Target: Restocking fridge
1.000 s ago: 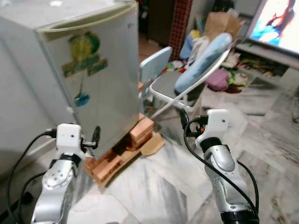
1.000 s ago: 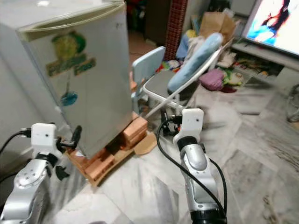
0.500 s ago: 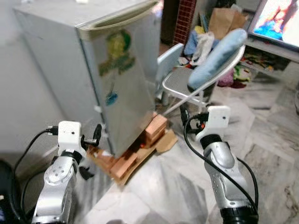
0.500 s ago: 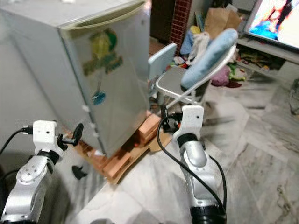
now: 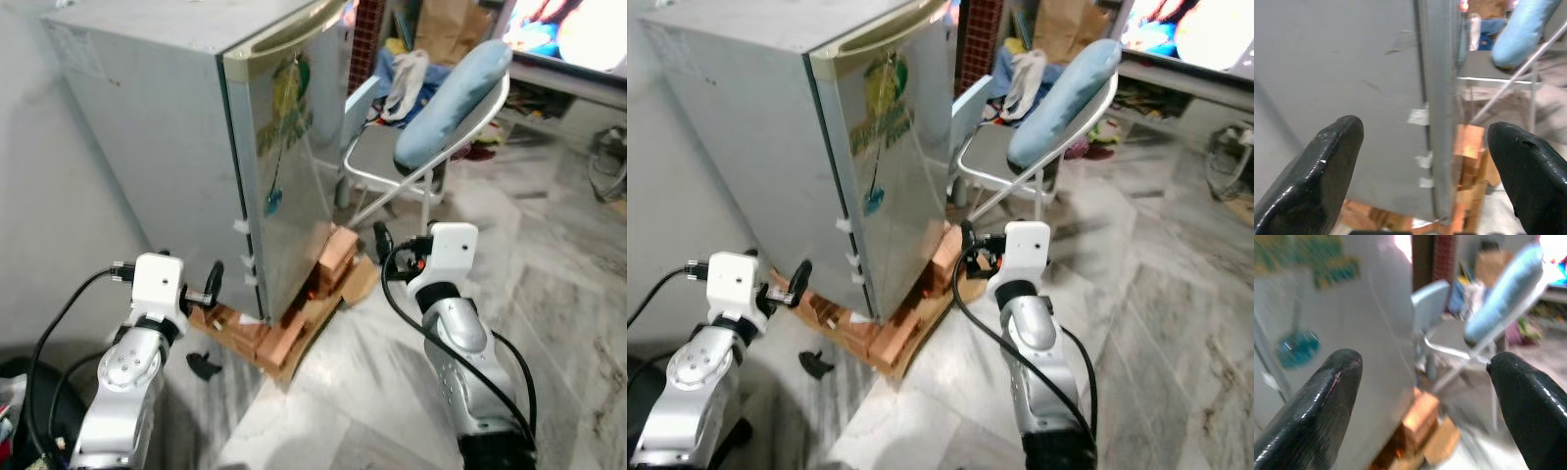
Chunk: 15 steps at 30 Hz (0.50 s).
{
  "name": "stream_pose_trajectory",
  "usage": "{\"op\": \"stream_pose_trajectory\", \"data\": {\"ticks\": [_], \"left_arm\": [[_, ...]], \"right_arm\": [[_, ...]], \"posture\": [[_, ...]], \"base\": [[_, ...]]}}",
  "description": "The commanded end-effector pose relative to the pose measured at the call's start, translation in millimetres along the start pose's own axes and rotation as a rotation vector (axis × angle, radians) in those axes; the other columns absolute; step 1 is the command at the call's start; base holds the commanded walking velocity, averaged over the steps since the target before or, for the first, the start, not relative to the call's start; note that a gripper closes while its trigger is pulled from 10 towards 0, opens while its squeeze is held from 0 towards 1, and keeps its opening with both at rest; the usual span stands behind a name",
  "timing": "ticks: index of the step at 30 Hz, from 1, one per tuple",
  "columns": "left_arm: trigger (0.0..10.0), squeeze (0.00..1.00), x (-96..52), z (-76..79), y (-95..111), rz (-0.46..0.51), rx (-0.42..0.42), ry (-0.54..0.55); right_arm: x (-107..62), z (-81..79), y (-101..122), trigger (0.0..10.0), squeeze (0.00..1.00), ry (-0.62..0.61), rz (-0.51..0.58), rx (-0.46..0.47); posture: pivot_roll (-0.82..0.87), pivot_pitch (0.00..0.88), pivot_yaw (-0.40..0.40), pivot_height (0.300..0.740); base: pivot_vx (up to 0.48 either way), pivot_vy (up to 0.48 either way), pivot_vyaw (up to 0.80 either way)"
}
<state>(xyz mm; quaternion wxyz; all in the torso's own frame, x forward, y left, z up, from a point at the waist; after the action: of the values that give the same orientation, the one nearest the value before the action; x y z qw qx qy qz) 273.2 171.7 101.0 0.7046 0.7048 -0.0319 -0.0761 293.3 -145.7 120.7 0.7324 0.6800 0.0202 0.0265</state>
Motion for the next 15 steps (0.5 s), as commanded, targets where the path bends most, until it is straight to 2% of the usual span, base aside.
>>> {"op": "stream_pose_trajectory", "data": {"ticks": [1, 4, 5, 6, 13, 14, 15], "left_arm": [[10.0, 0.0, 0.2, -1.1, 2, 0.005, -0.029, 0.004], [10.0, 0.0, -0.1, -2.9, 2, 0.003, -0.061, -0.002], [10.0, 0.95, -0.8, -3.4, 2, 0.004, -0.068, -0.003], [10.0, 1.0, -2.1, -2.9, 2, 0.004, -0.095, -0.018], [10.0, 1.0, -4.2, 2.8, 0, 0.006, -0.114, -0.049], [10.0, 1.0, -4.2, 2.8, 0, 0.006, -0.118, -0.051], [10.0, 1.0, -4.2, 2.8, 0, 0.005, -0.121, -0.053]], "right_arm": [[-5.4, 4.3, -4, 10.0, 0.0, -0.015, -0.017, 0.005], [-9.0, 3.0, -9, 10.0, 0.0, -0.003, -0.034, 0.016], [-10.1, 2.2, -9, 10.0, 1.0, 0.007, -0.031, 0.019], [-11.4, 1.1, -8, 10.0, 1.0, 0.022, -0.023, 0.028], [-10.6, 11.3, -8, 10.0, 1.0, -0.012, -0.031, 0.006], [-10.1, 11.5, -8, 10.0, 0.94, -0.013, -0.039, -0.006], [-9.4, 11.4, -9, 10.0, 0.69, -0.013, -0.05, -0.021]], "posture": [[0.07, 0.052, -0.023, 0.74], [0.07, 0.054, -0.026, 0.74], [0.07, 0.055, -0.027, 0.74], [0.07, 0.056, -0.028, 0.74], [0.07, 0.066, -0.03, 0.74], [0.06, 0.067, -0.03, 0.74], [0.06, 0.067, -0.03, 0.74]], "base": [[0.0, 0.0, 0.0], [0.0, 0.0, 0.0], [0.0, 0.0, 0.0], [0.0, 0.0, 0.0], [0.0, 0.0, 0.0], [0.0, 0.0, 0.0], [0.296, 0.0, 0.0]]}}
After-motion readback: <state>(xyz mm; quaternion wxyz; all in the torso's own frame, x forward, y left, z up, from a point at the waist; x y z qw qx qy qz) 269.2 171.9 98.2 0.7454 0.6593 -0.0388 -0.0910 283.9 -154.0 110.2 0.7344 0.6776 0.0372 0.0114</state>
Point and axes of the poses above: a point about 5 cm out from each wrist's last joint towards the gripper, its own x axis pointing out of the wrist towards the gripper, its own y axis along the axis of the wrist's last joint, z = x × y, the point moved 1 cm from there along x, pointing out of the wrist towards the gripper, and after that the axes turned 7 degrees about -x, right-handed, at the moved point
